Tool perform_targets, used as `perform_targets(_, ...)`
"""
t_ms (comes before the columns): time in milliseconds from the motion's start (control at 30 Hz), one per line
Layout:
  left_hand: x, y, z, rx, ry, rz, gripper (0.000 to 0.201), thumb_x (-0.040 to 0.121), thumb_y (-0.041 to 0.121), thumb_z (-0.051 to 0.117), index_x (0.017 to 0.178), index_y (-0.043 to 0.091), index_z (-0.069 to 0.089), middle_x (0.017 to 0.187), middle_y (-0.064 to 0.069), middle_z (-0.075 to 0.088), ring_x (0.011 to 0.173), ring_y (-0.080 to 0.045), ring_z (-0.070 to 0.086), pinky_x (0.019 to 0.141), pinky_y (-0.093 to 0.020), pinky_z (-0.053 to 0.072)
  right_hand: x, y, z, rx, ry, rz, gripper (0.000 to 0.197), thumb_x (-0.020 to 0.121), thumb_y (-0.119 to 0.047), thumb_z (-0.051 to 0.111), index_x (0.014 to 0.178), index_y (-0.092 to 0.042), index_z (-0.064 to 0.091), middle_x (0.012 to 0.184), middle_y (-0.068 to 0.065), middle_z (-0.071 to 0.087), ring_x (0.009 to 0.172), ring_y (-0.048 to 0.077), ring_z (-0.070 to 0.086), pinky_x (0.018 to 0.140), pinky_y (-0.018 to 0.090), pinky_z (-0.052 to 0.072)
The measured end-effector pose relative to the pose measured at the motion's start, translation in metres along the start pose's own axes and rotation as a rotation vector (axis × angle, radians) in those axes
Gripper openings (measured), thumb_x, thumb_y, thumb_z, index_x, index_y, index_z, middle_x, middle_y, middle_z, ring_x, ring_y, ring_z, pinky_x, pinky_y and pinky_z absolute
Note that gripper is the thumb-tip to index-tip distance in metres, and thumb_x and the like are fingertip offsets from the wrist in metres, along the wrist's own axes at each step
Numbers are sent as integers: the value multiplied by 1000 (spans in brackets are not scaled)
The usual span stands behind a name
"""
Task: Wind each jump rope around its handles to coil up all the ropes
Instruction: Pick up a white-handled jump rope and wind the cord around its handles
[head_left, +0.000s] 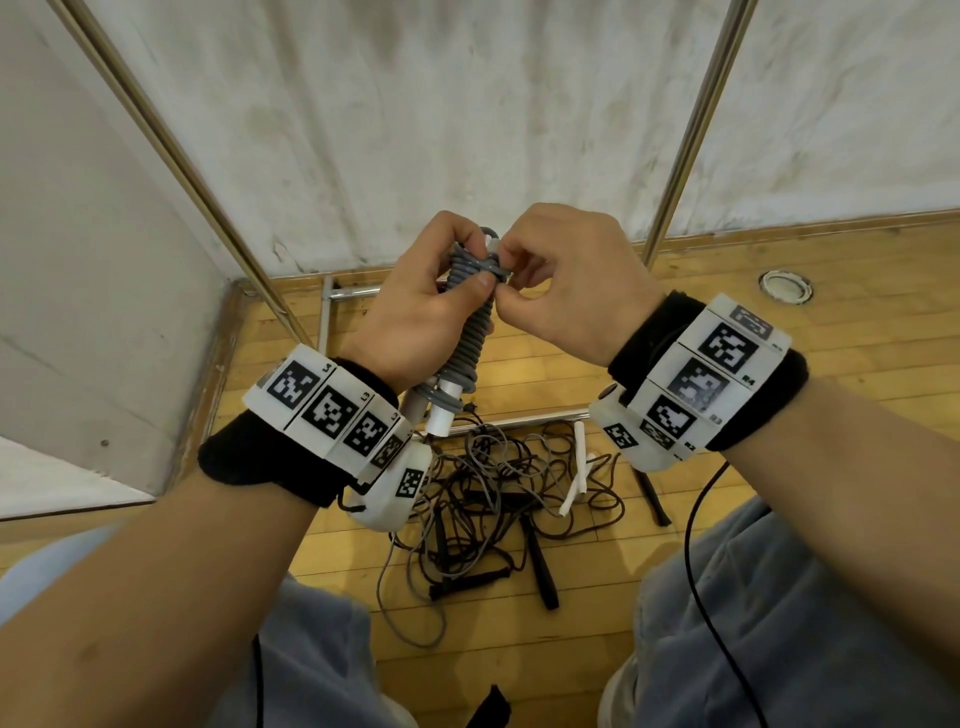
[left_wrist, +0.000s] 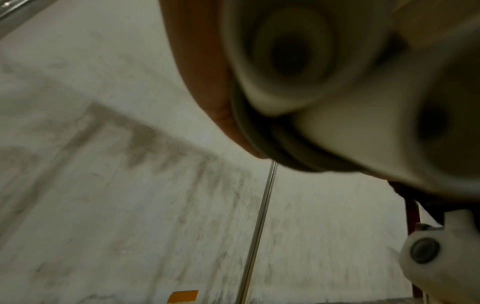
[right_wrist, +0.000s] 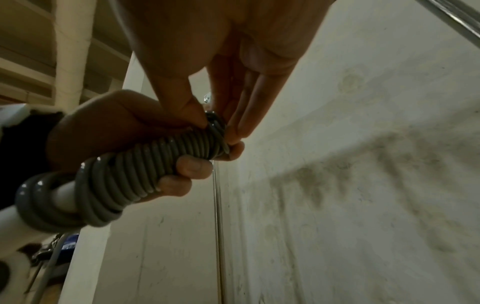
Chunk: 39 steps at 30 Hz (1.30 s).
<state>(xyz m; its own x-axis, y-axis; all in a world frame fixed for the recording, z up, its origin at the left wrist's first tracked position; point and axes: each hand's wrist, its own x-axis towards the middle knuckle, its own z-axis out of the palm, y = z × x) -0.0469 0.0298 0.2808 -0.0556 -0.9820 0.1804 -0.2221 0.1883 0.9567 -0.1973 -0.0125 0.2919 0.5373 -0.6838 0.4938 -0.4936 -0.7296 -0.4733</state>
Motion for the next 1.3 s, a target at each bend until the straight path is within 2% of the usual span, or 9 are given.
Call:
perform_targets(300,0,-1,11,-101,157,69,9,98,17,42,93,24,40,79,2,54,61,-5,52,56,-22,45,0,-4,7,-68,161,-57,11,76,-10,60,71,-1,63,76,10,60,62,22,57,60,41,51)
perform_targets(467,2,0,9,-286,172,-157,10,99,13,41,107,9,46,75,-3,61,56,-12,61,52,-28,50,-1,-6,12,-95,216,-103,8,75,-6,60,72,0,64,78,12,63,61,24,59,56,41,53)
perform_targets(567,4,1,11,-297,136,-273,18,95,15,37,104,4,48,89,-19,54,56,-24,60,57,-38,51,-2,-6,16,-102,214,-99,7,76,-5,61,73,0,64,78,12,63,61,23,59,56,40,53)
perform_targets(733,3,4,9,-240,193,-200,15,94,9,39,99,21,46,79,-7,57,54,-18,60,54,-34,54,-4,-2,16,-67,241,-127,6,78,-2,61,77,3,65,82,15,63,68,25,61,60,40,54)
perform_targets(867,1,3,5,-168,203,-124,12,96,6,37,98,16,43,77,-4,53,55,-7,58,51,-25,51,-7,1,17,-42,245,-157,8,78,-3,64,82,2,68,88,15,65,75,26,63,67,37,56)
perform_targets(933,2,2,4,-74,234,-80,11,96,4,37,98,14,39,78,0,49,55,0,55,52,-24,47,-8,0,20,70,255,-75,9,79,-7,66,83,-1,71,89,11,66,78,20,64,72,32,55)
perform_targets(1033,3,-2,6,53,201,-54,14,97,7,38,106,17,33,83,-1,50,70,-13,53,64,-44,49,-3,-1,21,315,235,233,7,80,-19,69,76,-13,72,81,-1,64,76,11,61,73,26,53)
perform_targets(1167,1,-7,11,142,167,22,14,100,11,37,111,17,29,80,5,47,54,3,46,53,-22,46,1,-1,16,566,183,485,10,80,-13,71,73,-19,68,69,-1,67,65,14,67,67,30,58)
perform_targets(1300,-1,-12,15,219,171,110,19,99,11,37,116,11,29,91,11,48,71,9,51,65,-12,41,-1,-4,18,603,173,511,7,80,-9,68,73,-10,68,62,0,65,56,11,65,58,23,55)
